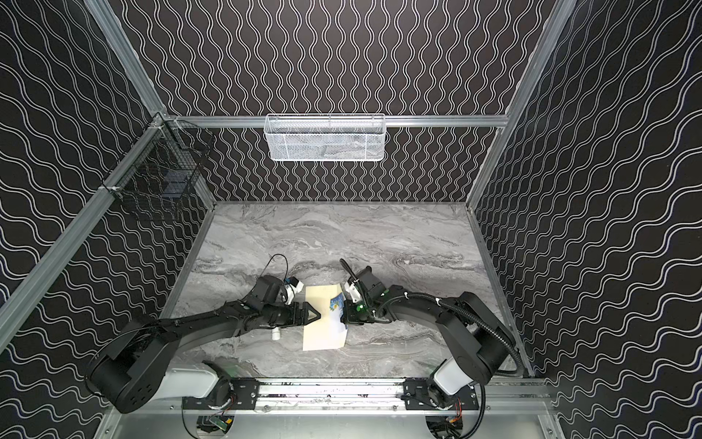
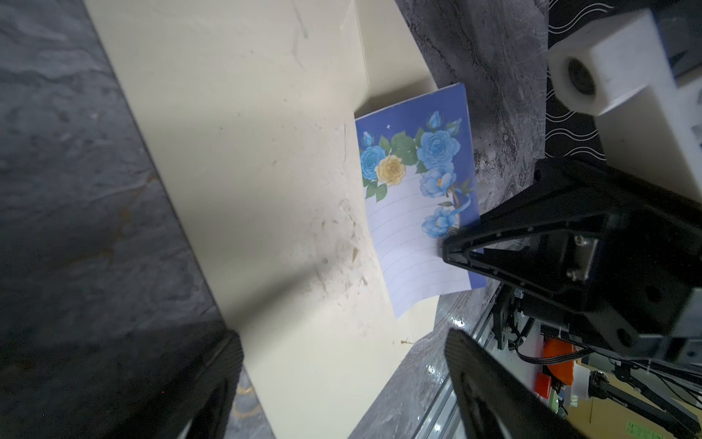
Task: Place the letter into the envelope and seal it
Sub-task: 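Lower the letter edge-first into the envelope opening with the right gripper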
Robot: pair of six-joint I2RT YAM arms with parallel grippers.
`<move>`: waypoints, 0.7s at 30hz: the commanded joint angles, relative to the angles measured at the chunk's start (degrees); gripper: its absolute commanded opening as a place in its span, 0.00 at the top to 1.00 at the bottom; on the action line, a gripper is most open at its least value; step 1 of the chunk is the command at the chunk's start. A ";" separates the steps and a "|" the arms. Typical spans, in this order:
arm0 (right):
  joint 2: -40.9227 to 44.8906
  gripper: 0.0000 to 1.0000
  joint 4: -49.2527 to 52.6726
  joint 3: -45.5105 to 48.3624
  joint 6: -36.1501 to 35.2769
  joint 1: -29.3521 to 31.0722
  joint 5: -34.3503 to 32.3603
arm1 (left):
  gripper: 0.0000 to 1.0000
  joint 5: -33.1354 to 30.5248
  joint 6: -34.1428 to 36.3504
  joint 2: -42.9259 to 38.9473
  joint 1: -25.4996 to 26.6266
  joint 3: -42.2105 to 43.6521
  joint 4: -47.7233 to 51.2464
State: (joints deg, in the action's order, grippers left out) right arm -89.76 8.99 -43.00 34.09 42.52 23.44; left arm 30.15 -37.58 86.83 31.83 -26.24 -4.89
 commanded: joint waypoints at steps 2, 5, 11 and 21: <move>-1.50 1.00 -2.48 -1.11 0.66 0.67 0.38 | 0.12 -0.62 -0.21 0.73 0.07 0.11 1.78; -2.25 1.00 -2.53 -1.48 0.57 1.05 0.29 | 0.12 -0.45 -0.39 0.88 0.09 0.40 1.39; -3.33 1.00 -2.10 -1.55 -0.22 1.04 -0.28 | 0.12 -0.72 -0.47 0.90 0.16 0.68 1.10; -5.59 1.00 -2.05 -2.93 -0.50 1.66 0.24 | 0.12 -0.36 -0.39 1.73 0.32 1.00 0.06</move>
State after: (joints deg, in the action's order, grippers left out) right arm -95.07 7.77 -45.23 33.85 43.94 23.27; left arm 31.27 -37.58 88.07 32.01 -25.78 -7.79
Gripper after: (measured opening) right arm 0.049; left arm 0.875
